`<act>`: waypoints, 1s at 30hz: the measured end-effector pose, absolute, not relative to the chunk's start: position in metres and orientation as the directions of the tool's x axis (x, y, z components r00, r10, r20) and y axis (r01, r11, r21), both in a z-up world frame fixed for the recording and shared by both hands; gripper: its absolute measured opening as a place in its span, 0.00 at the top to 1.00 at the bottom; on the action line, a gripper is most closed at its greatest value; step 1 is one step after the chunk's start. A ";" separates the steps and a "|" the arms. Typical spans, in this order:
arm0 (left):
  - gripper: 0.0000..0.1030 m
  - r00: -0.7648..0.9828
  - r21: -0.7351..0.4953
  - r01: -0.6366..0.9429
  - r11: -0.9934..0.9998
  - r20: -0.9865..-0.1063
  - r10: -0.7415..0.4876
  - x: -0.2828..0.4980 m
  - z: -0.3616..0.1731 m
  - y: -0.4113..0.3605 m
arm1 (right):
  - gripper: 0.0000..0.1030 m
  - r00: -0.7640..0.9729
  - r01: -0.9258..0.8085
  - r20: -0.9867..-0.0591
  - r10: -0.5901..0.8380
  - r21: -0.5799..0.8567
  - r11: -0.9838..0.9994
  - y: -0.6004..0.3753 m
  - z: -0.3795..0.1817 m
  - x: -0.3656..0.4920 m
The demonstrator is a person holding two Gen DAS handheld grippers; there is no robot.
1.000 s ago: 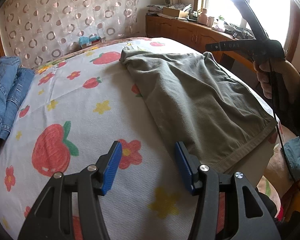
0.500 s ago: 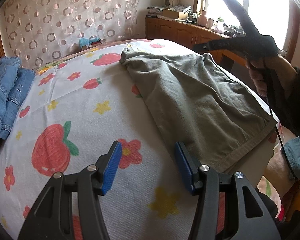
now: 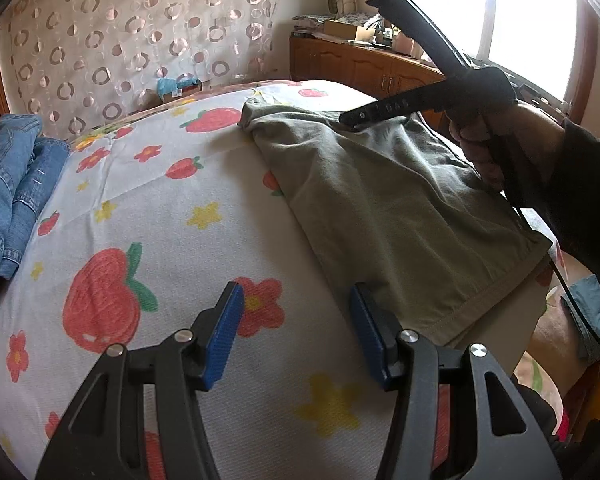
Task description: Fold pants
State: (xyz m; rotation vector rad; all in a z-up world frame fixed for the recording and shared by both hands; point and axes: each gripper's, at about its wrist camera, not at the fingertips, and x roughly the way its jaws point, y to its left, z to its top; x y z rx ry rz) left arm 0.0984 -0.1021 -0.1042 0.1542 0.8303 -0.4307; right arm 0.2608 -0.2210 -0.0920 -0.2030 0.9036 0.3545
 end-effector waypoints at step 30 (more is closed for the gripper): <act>0.47 0.597 -0.032 0.429 0.903 -0.740 -0.310 0.098 -0.104 -0.104 | 0.52 0.639 -0.257 -0.757 0.136 -0.043 0.965 -0.257 -0.063 0.245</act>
